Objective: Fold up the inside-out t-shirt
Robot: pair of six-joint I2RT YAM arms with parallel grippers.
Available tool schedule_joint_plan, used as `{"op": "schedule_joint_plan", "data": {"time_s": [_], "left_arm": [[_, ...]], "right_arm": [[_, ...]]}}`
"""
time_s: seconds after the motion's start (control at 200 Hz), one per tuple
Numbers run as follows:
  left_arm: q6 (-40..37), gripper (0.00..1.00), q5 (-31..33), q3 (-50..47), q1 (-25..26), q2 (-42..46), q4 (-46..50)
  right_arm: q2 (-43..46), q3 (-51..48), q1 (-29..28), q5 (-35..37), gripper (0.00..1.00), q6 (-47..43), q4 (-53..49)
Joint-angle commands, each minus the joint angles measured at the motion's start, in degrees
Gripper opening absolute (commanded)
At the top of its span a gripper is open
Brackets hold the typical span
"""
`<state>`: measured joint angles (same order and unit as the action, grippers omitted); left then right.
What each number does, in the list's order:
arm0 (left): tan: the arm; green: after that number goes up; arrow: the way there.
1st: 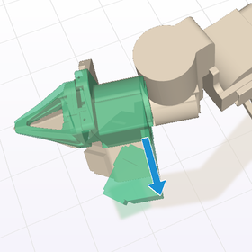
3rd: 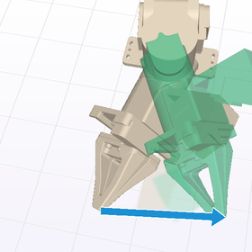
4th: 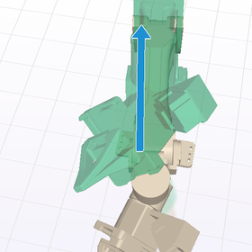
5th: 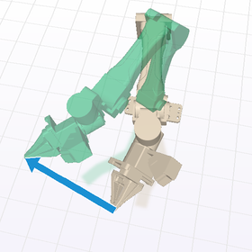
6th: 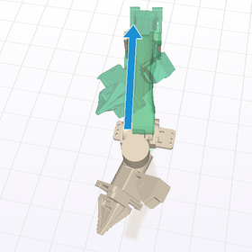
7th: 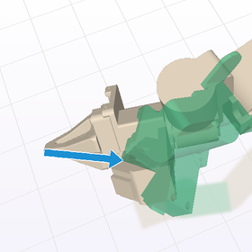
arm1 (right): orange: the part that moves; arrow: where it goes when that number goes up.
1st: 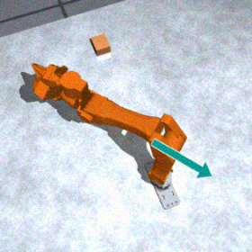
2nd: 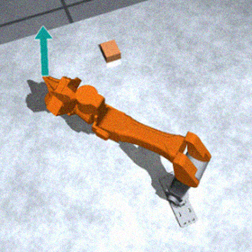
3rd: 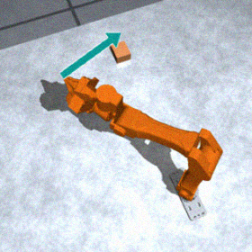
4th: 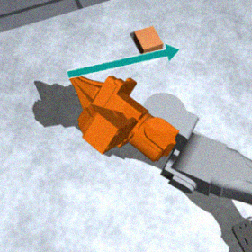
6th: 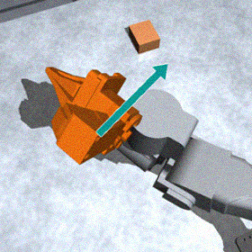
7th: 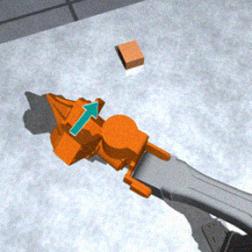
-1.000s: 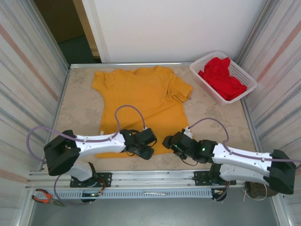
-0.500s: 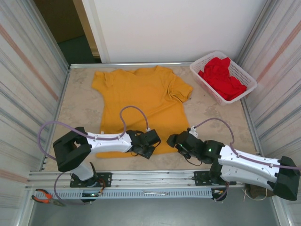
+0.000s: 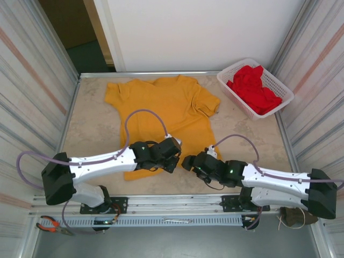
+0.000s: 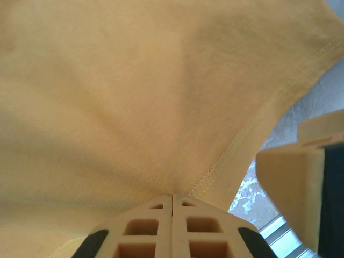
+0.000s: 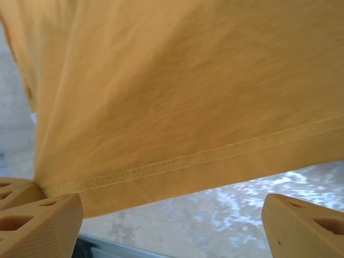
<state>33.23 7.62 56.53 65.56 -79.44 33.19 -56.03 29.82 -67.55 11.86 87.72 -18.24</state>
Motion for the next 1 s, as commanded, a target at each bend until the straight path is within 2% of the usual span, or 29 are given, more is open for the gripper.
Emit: {"op": "schedule_joint_plan", "data": {"time_s": [0.0,0.055,0.14,0.195,0.22,0.286,0.536,0.591,0.661,0.716,0.997], "left_arm": [[0.7,0.0,1.3,0.3,0.1,0.9,2.5],[0.8,0.0,0.9,-0.2,0.1,0.9,2.0],[1.0,0.14,0.3,-1.2,0.1,0.3,1.5],[1.3,0.17,-0.2,-2.0,0.1,0.1,1.5],[1.3,0.15,-0.5,-2.5,0.1,0.0,1.4],[1.7,0.0,-0.9,-4.4,0.1,0.3,0.4],[2.3,0.0,-1.4,-8.2,0.1,2.7,-3.4],[2.5,0.17,-1.5,-8.8,0.1,2.9,-3.9],[3.1,0.32,-1.3,-9.3,0.2,2.8,-4.0],[3.7,0.38,-1.2,-9.7,0.2,2.9,-4.2],[4.2,0.39,-2.1,-10.0,0.4,0.8,-6.0]], "right_arm": [[-0.4,2.0,-1.8,2.3,0.88,3.5,3.4],[-2.1,1.8,-2.4,2.8,0.89,4.5,4.8],[-2.8,2.0,-3.5,4.4,0.89,5.9,5.3],[-3.2,2.0,-4.3,5.7,0.89,7.0,4.8],[-3.4,2.0,-4.6,6.2,0.9,7.6,4.5],[-3.8,1.3,-5.1,7.4,0.89,9.0,4.5],[-4.1,-1.1,-6.0,8.6,0.89,12.3,5.4],[-4.1,-1.2,-6.1,8.8,0.89,12.5,5.0],[-3.9,-1.3,-6.1,9.0,0.89,12.7,4.3],[-3.5,-1.6,-6.1,9.3,0.89,13.0,4.0],[-1.7,-2.2,-6.2,10.1,0.89,13.2,2.4]]}}
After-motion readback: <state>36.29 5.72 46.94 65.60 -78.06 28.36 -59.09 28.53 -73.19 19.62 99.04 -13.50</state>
